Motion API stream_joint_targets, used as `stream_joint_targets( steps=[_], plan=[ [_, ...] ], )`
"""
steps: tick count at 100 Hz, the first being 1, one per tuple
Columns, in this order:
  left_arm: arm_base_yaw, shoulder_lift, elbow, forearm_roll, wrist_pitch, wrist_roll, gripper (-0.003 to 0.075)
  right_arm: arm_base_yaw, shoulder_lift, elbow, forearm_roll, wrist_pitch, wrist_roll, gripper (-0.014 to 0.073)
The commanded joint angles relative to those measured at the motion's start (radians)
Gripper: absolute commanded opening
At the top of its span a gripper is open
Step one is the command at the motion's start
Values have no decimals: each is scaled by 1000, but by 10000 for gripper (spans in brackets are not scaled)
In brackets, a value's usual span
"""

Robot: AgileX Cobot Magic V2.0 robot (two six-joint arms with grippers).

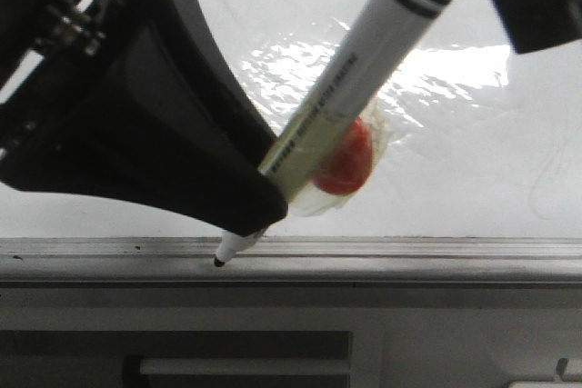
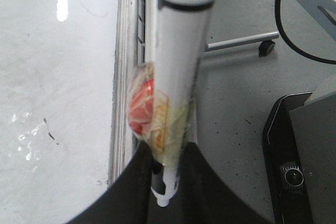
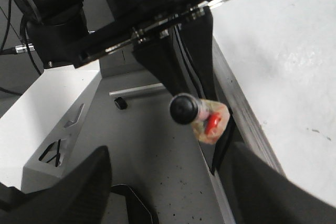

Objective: Write number 9 on whiteboard

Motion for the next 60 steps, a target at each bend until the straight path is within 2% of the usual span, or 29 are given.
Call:
stream_joint_targets(
  steps=[1, 40, 47, 60],
  plan=[
    [-7, -26, -33, -17, -52, 12, -20, 33, 54, -52, 80, -68, -43, 429],
    [-7, -26, -33, -17, -50, 26, -20, 223, 220, -97, 82, -271, -83, 417],
    [-7, -26, -33, -17, -49, 26, -20, 248, 234, -97, 82, -316, -83, 362],
    [-7, -26, -33, -17, -46, 26, -20, 264, 257, -97, 78, -331, -83, 171]
  ],
)
